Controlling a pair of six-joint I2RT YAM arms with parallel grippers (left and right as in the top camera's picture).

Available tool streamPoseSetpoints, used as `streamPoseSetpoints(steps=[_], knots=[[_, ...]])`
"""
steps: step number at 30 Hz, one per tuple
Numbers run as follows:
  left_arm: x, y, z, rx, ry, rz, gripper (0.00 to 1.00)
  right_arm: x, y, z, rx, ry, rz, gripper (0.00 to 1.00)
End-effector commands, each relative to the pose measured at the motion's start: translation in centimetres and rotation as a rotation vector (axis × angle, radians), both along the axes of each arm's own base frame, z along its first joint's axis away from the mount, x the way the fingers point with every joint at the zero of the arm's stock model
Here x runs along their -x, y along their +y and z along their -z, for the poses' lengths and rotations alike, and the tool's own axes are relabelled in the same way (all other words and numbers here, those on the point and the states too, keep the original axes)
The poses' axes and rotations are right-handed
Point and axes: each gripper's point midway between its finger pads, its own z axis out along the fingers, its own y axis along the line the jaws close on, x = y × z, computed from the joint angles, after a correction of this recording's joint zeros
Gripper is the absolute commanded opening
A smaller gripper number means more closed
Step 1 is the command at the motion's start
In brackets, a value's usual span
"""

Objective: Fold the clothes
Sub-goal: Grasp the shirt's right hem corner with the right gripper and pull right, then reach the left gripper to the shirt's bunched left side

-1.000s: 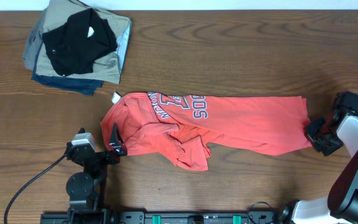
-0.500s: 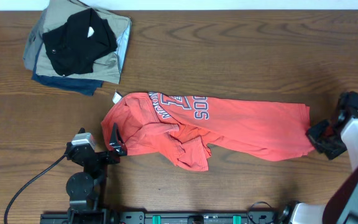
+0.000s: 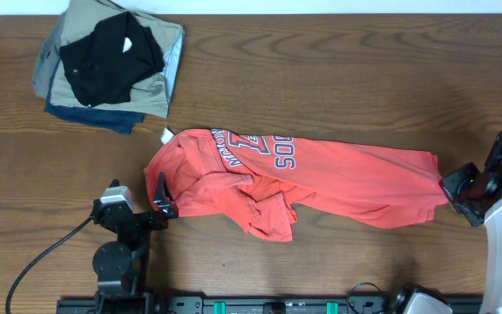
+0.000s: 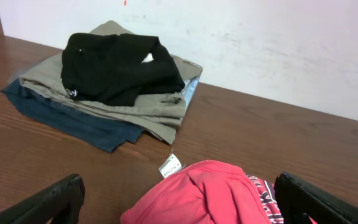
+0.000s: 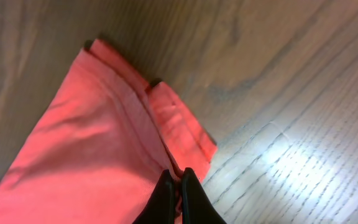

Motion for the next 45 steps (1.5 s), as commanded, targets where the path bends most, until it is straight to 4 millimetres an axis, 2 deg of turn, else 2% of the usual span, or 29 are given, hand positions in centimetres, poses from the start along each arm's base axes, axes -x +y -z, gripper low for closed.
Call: streamPoseSetpoints(steps=[1, 11, 13, 15, 20, 22, 26, 33, 38, 41, 45], knots=[[0.0, 0.4, 1.7, -0.011, 0.045, -0.018, 0.98, -0.7, 0.6, -1.0, -0.023, -0.048, -0.039, 0.01], [0.0, 0.3, 1.7, -0.003, 0.042, -0.015, 0.98, -1.2, 1.6, -1.2, -0.059, -0.073, -0.099, 0.01], [-0.1, 0.1, 1.3, 0.031, 0.024, -0.007, 0.98, -1.2, 1.6, -1.2, -0.057, -0.073, -0.105, 0.01], [-0.1, -1.1, 1.2, 0.142, 0.022, 0.046, 0.98, -1.2, 1.6, -1.2, -0.054, -0.071, -0.116, 0.01], [-0.1, -1.9, 0.4, 0.200, -0.003, 0.090, 0.98, -1.1, 1.6, -1.2, -0.047, -0.064, -0.143, 0.01], [0.1, -3.8, -0.6, 0.257, -0.028, 0.200, 0.98, -1.1, 1.6, -1.1, -0.047, -0.064, -0.143, 0.01], [1.5, -7.9, -3.8, 0.257, -0.124, 0.466, 0.98, -1.3, 1.6, -1.2, -0.046, -0.073, -0.145, 0.01], [3.4, -10.3, -8.6, 0.273, -0.148, 0.638, 0.98, -1.9, 1.7, -1.5, -0.049, -0.100, -0.153, 0.01], [2.3, -11.5, -9.9, 0.252, 0.001, 0.711, 0.98, -2.1, 1.9, -1.5, -0.058, -0.110, -0.158, 0.01], [0.4, -11.5, -8.9, 0.236, 0.180, 0.701, 0.98, -2.2, 2.3, -1.6, -0.076, -0.122, -0.167, 0.01], [-1.7, -11.9, -6.7, 0.301, 0.451, 0.694, 0.98, -2.1, 2.4, -1.5, -0.082, -0.115, -0.168, 0.01]])
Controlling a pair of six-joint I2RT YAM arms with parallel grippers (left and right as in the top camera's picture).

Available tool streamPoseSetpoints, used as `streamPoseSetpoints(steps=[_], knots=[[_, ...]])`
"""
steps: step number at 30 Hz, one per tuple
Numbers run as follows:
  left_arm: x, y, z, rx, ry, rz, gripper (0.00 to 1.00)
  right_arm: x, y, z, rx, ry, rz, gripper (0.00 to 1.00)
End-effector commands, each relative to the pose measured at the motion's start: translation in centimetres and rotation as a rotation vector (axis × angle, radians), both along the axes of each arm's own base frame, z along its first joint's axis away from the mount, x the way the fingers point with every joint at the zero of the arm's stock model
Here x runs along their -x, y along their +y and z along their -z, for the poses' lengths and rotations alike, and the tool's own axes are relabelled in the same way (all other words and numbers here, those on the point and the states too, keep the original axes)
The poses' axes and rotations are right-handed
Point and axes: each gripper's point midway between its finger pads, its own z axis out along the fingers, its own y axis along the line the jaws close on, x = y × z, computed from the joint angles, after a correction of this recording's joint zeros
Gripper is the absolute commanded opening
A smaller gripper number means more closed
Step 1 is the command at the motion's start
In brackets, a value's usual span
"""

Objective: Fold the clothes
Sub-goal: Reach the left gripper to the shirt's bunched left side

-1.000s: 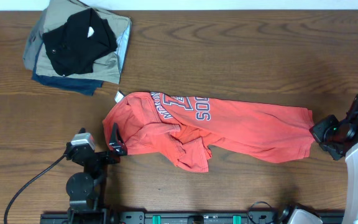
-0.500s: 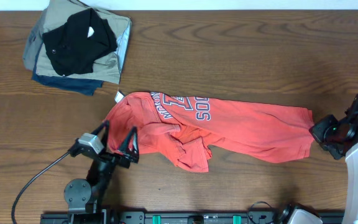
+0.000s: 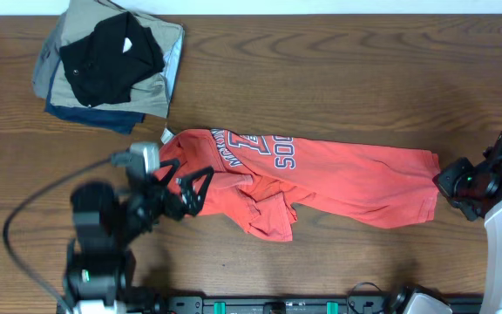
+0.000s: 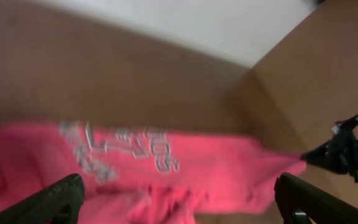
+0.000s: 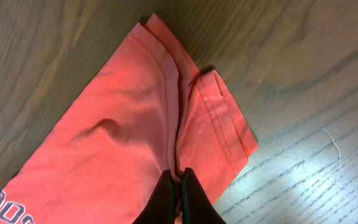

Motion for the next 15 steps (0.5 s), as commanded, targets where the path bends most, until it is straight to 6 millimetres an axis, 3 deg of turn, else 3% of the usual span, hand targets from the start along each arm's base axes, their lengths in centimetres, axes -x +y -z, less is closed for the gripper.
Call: streamPoseSetpoints(steps=[1, 8, 15], knots=[[-1.6, -1.0, 0.0, -0.027, 0.069, 0.079, 0.98, -0.4, 0.2, -0.9, 0.005, -0.027, -0.026, 0.01], [-3.7, -2.3, 6.3, 0.074, 0.417, 0.055, 0.98, -0.2, 0.3, -0.8, 0.004, -0.020, -0.033, 0.01], [-2.8, -5.0, 10.7, -0.014, 0.542, 0.125, 0.98, -0.5, 0.1, -0.9, 0.009, -0.030, -0.032, 0.01]])
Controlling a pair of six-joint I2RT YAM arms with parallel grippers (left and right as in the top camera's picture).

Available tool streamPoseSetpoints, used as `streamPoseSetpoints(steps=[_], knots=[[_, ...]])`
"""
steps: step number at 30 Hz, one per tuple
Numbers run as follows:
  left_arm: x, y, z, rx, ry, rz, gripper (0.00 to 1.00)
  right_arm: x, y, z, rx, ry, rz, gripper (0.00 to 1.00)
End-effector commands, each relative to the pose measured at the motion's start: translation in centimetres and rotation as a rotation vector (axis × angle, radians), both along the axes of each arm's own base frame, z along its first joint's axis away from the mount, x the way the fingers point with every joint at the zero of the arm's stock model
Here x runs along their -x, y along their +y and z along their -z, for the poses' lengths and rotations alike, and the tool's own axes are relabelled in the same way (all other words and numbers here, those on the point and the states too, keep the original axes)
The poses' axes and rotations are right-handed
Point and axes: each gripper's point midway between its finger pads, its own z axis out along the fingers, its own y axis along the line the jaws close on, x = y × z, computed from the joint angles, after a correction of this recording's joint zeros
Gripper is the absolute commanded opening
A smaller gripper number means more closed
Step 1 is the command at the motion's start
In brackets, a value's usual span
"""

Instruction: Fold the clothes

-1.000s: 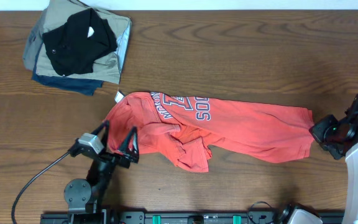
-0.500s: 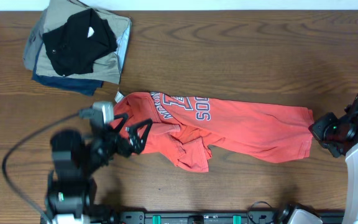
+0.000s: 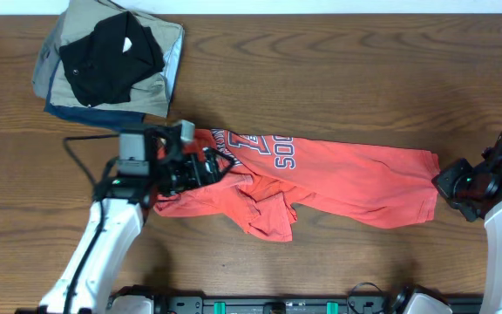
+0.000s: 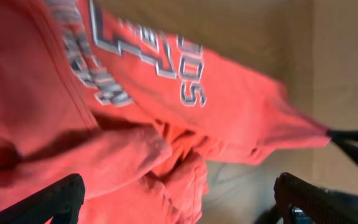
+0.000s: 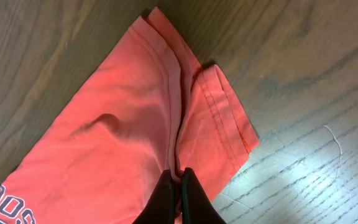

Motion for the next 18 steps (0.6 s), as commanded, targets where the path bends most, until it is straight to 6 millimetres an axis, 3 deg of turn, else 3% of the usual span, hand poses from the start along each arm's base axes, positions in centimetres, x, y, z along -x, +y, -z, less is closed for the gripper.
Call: streamPoseSetpoints(steps=[1, 5, 18], knots=[[0.4, -1.5, 0.9, -0.060, 0.012, 0.032, 0.98, -0.6, 0.0, -0.9, 0.014, -0.035, -0.019, 0.01], [0.6, -2.0, 3.0, -0.186, 0.103, -0.104, 0.98, -0.6, -0.1, -0.9, 0.014, -0.035, -0.018, 0.01], [0.7, -1.7, 5.7, -0.256, 0.282, -0.480, 0.98, -0.3, 0.1, -0.8, 0.013, -0.024, -0.029, 0.01]])
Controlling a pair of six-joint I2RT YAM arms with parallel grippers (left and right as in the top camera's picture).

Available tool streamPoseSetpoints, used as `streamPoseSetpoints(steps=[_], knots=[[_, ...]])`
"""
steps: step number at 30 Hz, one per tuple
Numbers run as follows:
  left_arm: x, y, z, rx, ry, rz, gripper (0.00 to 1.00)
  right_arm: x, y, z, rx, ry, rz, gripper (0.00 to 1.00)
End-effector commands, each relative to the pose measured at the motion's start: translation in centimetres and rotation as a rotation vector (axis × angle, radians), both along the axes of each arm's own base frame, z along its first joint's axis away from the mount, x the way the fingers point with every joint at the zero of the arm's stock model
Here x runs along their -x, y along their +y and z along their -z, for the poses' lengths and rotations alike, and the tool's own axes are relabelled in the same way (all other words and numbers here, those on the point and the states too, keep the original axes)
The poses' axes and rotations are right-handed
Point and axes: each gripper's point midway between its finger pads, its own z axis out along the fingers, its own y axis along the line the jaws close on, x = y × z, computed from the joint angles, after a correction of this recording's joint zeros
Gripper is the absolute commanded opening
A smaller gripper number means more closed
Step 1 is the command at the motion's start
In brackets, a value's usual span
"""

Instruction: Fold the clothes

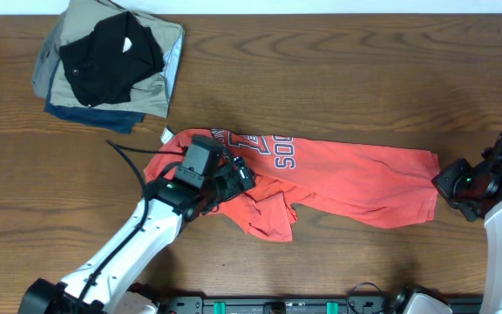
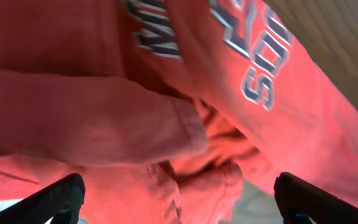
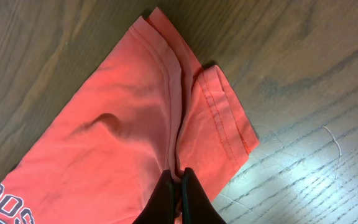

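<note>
A red-orange T-shirt (image 1: 347,179) with grey lettering lies stretched across the middle of the table, its left half crumpled. My left gripper (image 1: 240,179) hovers over that bunched part, open wide. In the left wrist view, folds of the shirt (image 2: 166,124) fill the space between its fingers (image 2: 55,199). My right gripper (image 1: 448,185) is shut on the shirt's hem at the far right. The right wrist view shows a ridge of fabric (image 3: 173,124) pinched in the gripper (image 3: 180,183).
A stack of folded clothes (image 1: 107,61), black on top, sits at the back left corner. A white tag (image 1: 166,133) sticks out by the shirt's collar end. The left arm's cable (image 1: 133,166) trails over the table left of the shirt.
My left gripper has moved to the right, from over the shirt's lettered left part to over the crumpled folds in the middle. The right gripper and the hem it holds have not moved.
At first my left gripper was open at the shirt's near left edge, facing the folded stack, while the right held the hem. Then the left arm stood turned toward the shirt, then over its left part, now over the bunched middle. The right shifted slightly left early on.
</note>
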Motion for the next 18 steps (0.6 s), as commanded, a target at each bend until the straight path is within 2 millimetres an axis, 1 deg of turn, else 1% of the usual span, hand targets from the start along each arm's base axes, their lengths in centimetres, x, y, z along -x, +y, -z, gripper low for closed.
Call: streamPoseSetpoints(steps=[1, 4, 9, 15, 18], knots=[[-1.1, 1.1, 1.0, -0.036, 0.033, -0.162, 0.98, -0.4, 0.0, -0.9, 0.012, -0.027, -0.022, 0.01], [-1.5, 0.8, 2.3, -0.040, 0.052, -0.173, 0.98, -0.4, 0.0, -0.8, 0.013, -0.026, -0.024, 0.01], [-2.0, 0.6, 3.5, -0.046, 0.063, -0.172, 0.98, -0.4, 0.0, -0.8, 0.027, -0.023, -0.049, 0.01], [-1.9, 0.6, 3.2, -0.057, 0.044, -0.137, 0.98, -0.4, 0.0, -0.8, 0.028, -0.025, -0.051, 0.01], [-1.4, 0.9, 2.9, -0.068, 0.052, -0.130, 0.98, -0.4, 0.0, -0.8, 0.028, -0.024, -0.051, 0.01]])
